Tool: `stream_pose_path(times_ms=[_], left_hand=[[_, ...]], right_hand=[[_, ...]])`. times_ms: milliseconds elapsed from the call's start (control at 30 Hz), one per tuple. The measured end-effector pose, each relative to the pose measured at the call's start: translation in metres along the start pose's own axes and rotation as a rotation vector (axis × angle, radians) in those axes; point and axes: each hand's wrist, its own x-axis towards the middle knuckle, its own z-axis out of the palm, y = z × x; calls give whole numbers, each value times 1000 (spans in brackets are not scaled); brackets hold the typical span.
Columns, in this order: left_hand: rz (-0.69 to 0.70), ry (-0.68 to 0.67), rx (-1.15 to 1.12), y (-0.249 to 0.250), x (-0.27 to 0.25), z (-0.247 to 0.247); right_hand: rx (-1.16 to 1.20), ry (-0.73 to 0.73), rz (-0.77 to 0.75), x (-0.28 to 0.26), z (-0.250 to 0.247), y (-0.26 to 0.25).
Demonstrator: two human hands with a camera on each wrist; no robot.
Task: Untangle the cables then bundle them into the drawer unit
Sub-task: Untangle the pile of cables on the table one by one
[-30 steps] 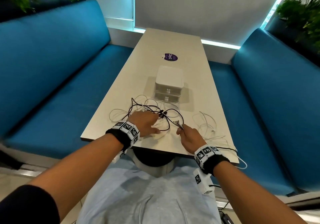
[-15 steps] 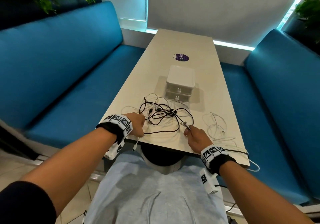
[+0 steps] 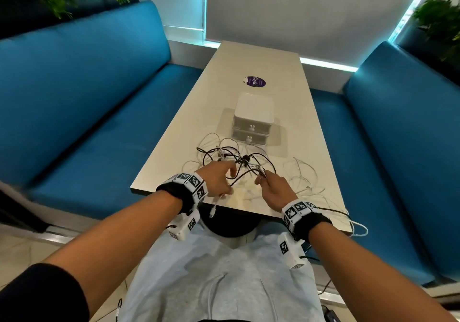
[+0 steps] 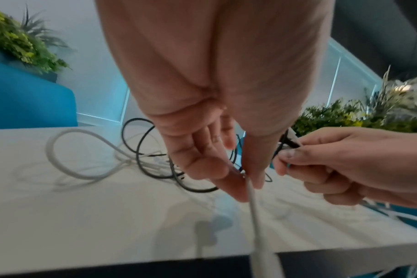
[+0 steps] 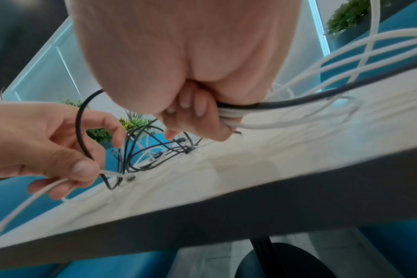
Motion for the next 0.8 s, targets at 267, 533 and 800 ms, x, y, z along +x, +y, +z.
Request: stream_pose_path(times_ms=[267,533,800], left_hand=[[-41,27,-286,15,10,8],[-83,147,-537,22,26,18],[-188,297,-422,23,51,34]], right_hand=[[-17,43,36,14,-15,-7],[17,16,73,5,-14,-4],[179,-71,136,-3,-17,2]])
